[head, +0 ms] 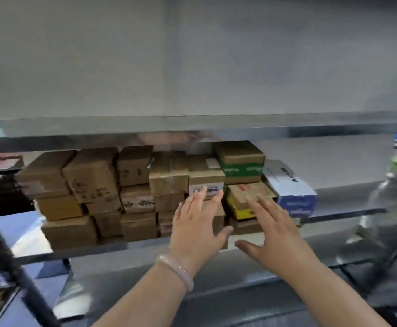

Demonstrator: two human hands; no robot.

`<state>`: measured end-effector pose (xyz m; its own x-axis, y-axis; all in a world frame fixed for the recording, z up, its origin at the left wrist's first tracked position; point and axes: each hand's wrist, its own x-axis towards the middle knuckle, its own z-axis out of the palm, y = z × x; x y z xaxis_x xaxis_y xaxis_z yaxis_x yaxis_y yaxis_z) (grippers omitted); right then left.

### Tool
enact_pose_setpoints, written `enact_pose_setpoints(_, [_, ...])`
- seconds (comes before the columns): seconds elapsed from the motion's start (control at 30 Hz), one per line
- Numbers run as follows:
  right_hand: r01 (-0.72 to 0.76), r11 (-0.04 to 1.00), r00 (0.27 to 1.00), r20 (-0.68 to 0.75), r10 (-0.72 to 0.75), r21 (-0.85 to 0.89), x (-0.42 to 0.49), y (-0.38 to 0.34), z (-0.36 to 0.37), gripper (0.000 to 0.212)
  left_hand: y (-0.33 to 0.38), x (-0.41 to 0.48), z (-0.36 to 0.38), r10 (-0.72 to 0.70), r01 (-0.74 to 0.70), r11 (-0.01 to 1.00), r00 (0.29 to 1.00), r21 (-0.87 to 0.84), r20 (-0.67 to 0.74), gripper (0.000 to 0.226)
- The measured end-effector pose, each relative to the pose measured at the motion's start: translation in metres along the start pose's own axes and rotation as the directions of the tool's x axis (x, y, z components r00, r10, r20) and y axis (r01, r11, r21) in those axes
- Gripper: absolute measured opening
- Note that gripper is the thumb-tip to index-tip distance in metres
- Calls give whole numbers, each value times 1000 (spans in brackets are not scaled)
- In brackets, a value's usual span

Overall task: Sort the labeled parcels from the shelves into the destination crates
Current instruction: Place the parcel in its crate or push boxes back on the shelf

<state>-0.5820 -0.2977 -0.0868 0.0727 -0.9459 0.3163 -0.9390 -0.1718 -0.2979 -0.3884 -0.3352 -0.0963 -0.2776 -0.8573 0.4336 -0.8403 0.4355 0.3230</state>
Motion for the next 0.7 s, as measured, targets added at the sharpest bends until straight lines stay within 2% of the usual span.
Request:
enact_pose_setpoints(0.13, [-109, 994, 993, -36, 109, 3, -15, 64, -28, 99, 58, 29, 42, 86, -83, 996, 993, -41, 81, 80])
enact_pose_setpoints(0.3, [-222, 975, 974, -40, 223, 16, -22, 116, -32, 95, 98, 67, 79, 150, -134, 985, 976, -108, 156, 79])
enact_pose_setpoints(0.5, [-297, 955, 955, -2, 297, 23, 6, 164, -22, 90, 111, 124, 125, 144, -104, 978, 965, -183, 220, 78])
enact_pose_setpoints(0.7, [-360, 931, 933, 34, 359, 57, 77, 207, -20, 84, 115, 190, 167, 121, -74, 982, 953, -174, 277, 74])
